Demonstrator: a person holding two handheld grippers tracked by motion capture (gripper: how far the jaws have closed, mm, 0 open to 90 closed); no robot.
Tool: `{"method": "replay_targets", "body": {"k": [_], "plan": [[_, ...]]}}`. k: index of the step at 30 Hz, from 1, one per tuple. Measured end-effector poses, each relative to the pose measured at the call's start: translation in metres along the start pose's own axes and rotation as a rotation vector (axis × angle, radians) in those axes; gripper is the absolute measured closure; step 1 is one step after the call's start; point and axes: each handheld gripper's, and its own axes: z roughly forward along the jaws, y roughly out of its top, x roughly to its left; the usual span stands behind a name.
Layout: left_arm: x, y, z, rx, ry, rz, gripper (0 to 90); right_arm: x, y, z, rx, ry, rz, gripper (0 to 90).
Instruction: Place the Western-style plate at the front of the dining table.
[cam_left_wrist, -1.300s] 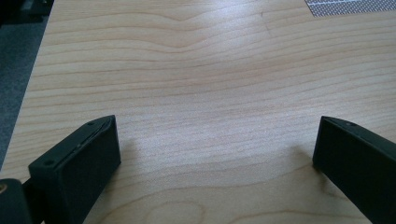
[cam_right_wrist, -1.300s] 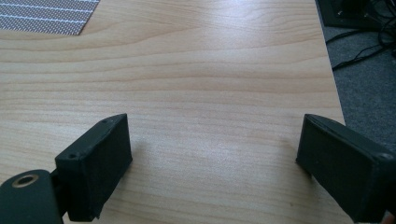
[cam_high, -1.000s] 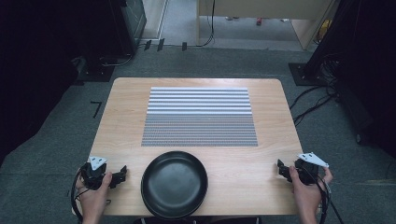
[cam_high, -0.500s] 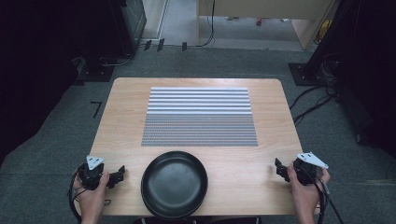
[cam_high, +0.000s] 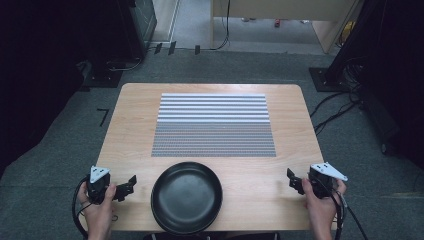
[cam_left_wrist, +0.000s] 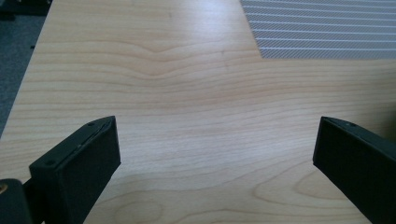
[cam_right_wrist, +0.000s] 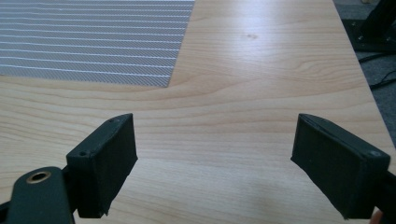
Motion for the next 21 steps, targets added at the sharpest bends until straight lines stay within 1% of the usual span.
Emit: {"method": "replay_targets", "body": {"k": [1, 2, 3, 4, 5, 8, 11, 13, 14, 15, 16, 18, 19, 20, 21], "plan": [[0.000, 0.000, 0.000, 0.000, 0.000, 0.000, 0.5, 0.000, 0.000, 0.000, 0.000, 0.000, 0.000, 13.2], [-0.003, 0.001, -0.001, -0.003, -0.018, -0.001, 0.5, 0.003, 0.001, -0.001, -0.005, 0.009, -0.005, 13.2], [-0.004, 0.002, -0.002, -0.005, -0.036, -0.011, 0.5, 0.005, 0.001, -0.001, -0.005, 0.011, -0.004, 13.3], [-0.005, 0.002, -0.003, -0.008, -0.046, -0.017, 0.5, 0.007, 0.002, -0.001, -0.006, 0.015, -0.006, 13.3], [-0.005, 0.002, -0.003, -0.008, -0.046, -0.017, 0.5, 0.007, 0.002, -0.001, -0.006, 0.015, -0.006, 13.3], [-0.009, 0.004, -0.005, -0.014, -0.071, -0.026, 0.5, 0.013, 0.003, -0.003, -0.009, 0.034, -0.008, 13.3], [-0.015, 0.006, -0.007, -0.016, -0.093, -0.020, 0.5, 0.021, 0.004, -0.005, -0.014, 0.062, -0.009, 13.3], [-0.017, 0.007, -0.008, -0.017, -0.100, -0.019, 0.5, 0.023, 0.004, -0.005, -0.016, 0.068, -0.012, 13.3], [-0.019, 0.007, -0.009, -0.017, -0.112, -0.021, 0.5, 0.027, 0.005, -0.006, -0.019, 0.080, -0.009, 13.4], [-0.020, 0.008, -0.009, -0.017, -0.120, -0.021, 0.5, 0.028, 0.005, -0.006, -0.022, 0.083, -0.006, 13.5], [-0.025, 0.009, -0.010, -0.019, -0.133, -0.017, 0.5, 0.031, 0.006, -0.006, -0.022, 0.093, -0.004, 13.5], [-0.027, 0.009, -0.012, -0.021, -0.139, -0.010, 0.5, 0.033, 0.006, -0.006, -0.022, 0.097, -0.006, 13.5], [-0.029, 0.010, -0.012, -0.021, -0.145, -0.004, 0.5, 0.037, 0.007, -0.007, -0.024, 0.107, -0.012, 13.5], [-0.033, 0.011, -0.014, -0.023, -0.152, 0.000, 0.5, 0.039, 0.007, -0.007, -0.025, 0.113, -0.012, 13.5], [-0.033, 0.011, -0.014, -0.023, -0.152, 0.000, 0.5, 0.039, 0.007, -0.007, -0.025, 0.113, -0.012, 13.5]]}}
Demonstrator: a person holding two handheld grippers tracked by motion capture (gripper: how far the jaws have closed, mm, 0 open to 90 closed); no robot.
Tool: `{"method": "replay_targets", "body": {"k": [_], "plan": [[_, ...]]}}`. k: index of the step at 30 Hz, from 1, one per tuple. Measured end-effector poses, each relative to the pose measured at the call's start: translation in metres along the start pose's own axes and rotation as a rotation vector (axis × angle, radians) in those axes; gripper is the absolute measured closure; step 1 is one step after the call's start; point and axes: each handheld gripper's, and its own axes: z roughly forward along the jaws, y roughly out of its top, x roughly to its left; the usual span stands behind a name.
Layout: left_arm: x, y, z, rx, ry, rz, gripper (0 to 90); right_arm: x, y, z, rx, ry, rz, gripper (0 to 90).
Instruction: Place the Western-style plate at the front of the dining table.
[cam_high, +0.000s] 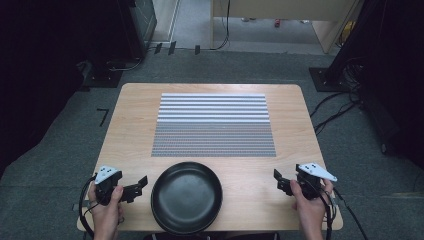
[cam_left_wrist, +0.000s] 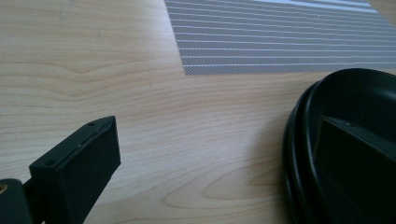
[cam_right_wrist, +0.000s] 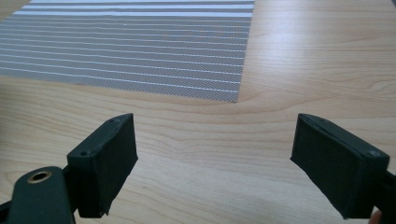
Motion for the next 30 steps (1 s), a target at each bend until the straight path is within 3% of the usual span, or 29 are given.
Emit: {"method": "replay_targets", "body": {"k": [8, 20, 30], "plan": [[-0.017, 0.001, 0.000, 0.013, -0.049, 0.034, 0.5, 0.017, 0.002, 0.003, 0.001, 0.040, -0.020, 13.6], [-0.032, 0.002, 0.000, 0.015, -0.087, 0.050, 0.5, 0.040, 0.007, 0.007, 0.002, 0.109, -0.008, 13.7], [-0.043, 0.001, 0.004, 0.047, -0.127, 0.075, 0.5, 0.062, 0.007, 0.012, 0.019, 0.147, -0.037, 13.7]]}}
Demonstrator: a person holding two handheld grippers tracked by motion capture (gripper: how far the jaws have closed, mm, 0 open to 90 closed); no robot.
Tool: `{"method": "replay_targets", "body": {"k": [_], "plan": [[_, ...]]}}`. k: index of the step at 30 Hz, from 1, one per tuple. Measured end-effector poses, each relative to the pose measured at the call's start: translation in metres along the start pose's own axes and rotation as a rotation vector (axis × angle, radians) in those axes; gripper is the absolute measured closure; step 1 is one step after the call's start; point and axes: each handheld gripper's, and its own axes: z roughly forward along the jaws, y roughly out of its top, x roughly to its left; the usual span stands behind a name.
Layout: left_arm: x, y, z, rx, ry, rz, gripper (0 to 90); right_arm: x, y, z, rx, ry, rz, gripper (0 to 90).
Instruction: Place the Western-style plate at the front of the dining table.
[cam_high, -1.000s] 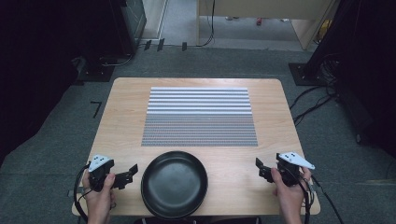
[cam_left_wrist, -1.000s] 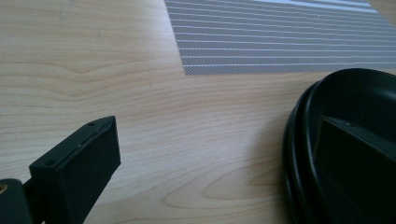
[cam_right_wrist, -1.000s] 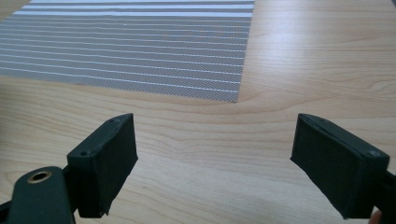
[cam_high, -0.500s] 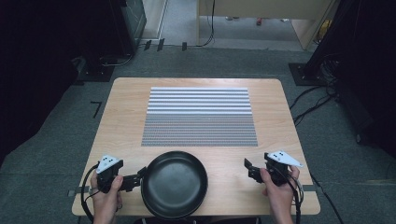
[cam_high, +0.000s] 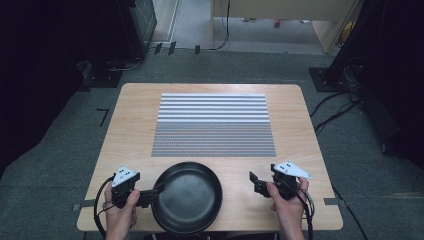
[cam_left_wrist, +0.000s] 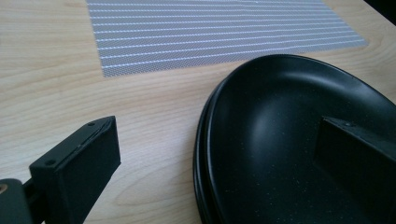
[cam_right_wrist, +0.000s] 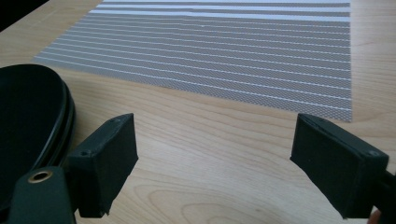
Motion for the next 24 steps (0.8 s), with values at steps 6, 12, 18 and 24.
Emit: {"method": "replay_targets", "body": {"k": [6, 12, 18, 24], "plan": [[-0.005, -0.001, 0.002, 0.016, -0.018, 0.012, 0.5, 0.012, 0.000, 0.004, 0.013, -0.002, -0.021, 16.0], [-0.010, -0.001, 0.007, 0.043, -0.043, 0.023, 1.7, 0.021, 0.000, 0.007, 0.004, 0.008, -0.011, 18.1], [-0.015, -0.001, 0.009, 0.091, -0.051, 0.033, 13.8, 0.030, 0.002, 0.009, -0.032, -0.004, 0.009, 24.2], [-0.016, -0.002, 0.011, 0.112, -0.023, 0.044, 20.5, 0.044, 0.000, 0.011, -0.039, 0.006, -0.043, 34.2]]}}
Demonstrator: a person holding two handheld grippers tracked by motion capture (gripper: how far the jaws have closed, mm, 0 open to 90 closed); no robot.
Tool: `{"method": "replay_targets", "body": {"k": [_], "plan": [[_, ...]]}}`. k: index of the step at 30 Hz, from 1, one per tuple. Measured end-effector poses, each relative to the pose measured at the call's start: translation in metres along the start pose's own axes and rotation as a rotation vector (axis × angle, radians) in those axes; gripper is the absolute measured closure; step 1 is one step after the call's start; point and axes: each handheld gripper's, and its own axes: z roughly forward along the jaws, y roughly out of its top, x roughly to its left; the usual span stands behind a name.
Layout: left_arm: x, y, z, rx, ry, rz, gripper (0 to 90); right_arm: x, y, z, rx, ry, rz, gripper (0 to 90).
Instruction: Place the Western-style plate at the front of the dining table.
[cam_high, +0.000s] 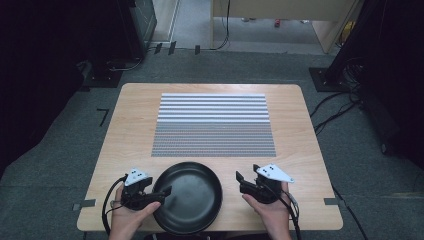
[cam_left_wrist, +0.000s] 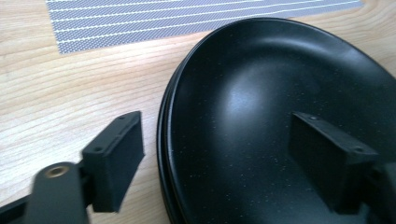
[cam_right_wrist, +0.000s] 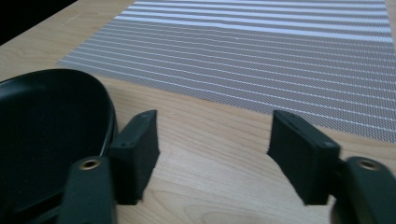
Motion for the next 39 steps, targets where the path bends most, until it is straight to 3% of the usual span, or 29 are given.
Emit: {"method": "replay_targets", "body": {"k": [4, 7, 8, 9, 14, 15, 17, 20, 22, 24, 25, 30, 34, 37, 39], "plan": [[0.000, 0.000, -0.002, -0.004, -0.007, 0.009, 28.4, 0.012, -0.001, 0.004, 0.007, 0.028, -0.030, 38.9], [0.001, 0.000, -0.003, 0.000, -0.019, 0.018, 38.7, 0.020, 0.002, 0.008, 0.016, 0.082, -0.011, 49.4], [0.001, 0.000, -0.002, 0.007, -0.011, 0.031, 38.7, 0.020, 0.002, 0.008, 0.016, 0.082, -0.011, 49.4], [0.002, -0.001, -0.002, 0.007, -0.009, 0.031, 42.0, 0.026, 0.008, 0.013, 0.031, 0.117, -0.009, 51.4], [0.006, -0.001, -0.004, 0.007, -0.019, 0.023, 47.3, 0.041, 0.014, 0.018, 0.050, 0.146, -0.050, 54.0], [0.007, -0.001, -0.006, 0.008, -0.019, 0.026, 51.6, 0.045, 0.014, 0.020, 0.053, 0.162, -0.050, 56.1], [0.012, 0.000, -0.010, 0.016, -0.036, 0.037, 55.3, 0.048, 0.012, 0.021, 0.062, 0.176, -0.041, 57.4], [0.017, 0.000, -0.014, 0.020, -0.071, 0.022, 60.2, 0.051, 0.009, 0.021, 0.099, 0.212, -0.013, 59.5], [0.025, 0.000, -0.017, 0.019, -0.117, -0.015, 60.8, 0.052, 0.006, 0.023, 0.111, 0.219, -0.002, 60.7], [0.029, 0.000, -0.017, 0.022, -0.123, -0.033, 61.8, 0.054, 0.002, 0.025, 0.137, 0.221, -0.015, 64.4], [0.030, -0.001, -0.016, 0.037, -0.144, -0.034, 63.6, 0.054, 0.000, 0.026, 0.151, 0.212, 0.003, 70.8], [0.028, 0.000, -0.016, 0.058, -0.133, -0.016, 65.4, 0.049, -0.004, 0.025, 0.169, 0.206, 0.020, 73.2], [0.029, -0.002, -0.016, 0.091, -0.134, -0.012, 67.1, 0.045, -0.009, 0.023, 0.207, 0.247, 0.070, 76.1], [0.031, -0.002, -0.016, 0.090, -0.143, -0.024, 67.5, 0.045, -0.011, 0.022, 0.218, 0.243, 0.088, 77.5], [0.034, -0.002, -0.016, 0.087, -0.163, -0.046, 68.6, 0.043, -0.013, 0.024, 0.234, 0.246, 0.134, 78.9]]}}
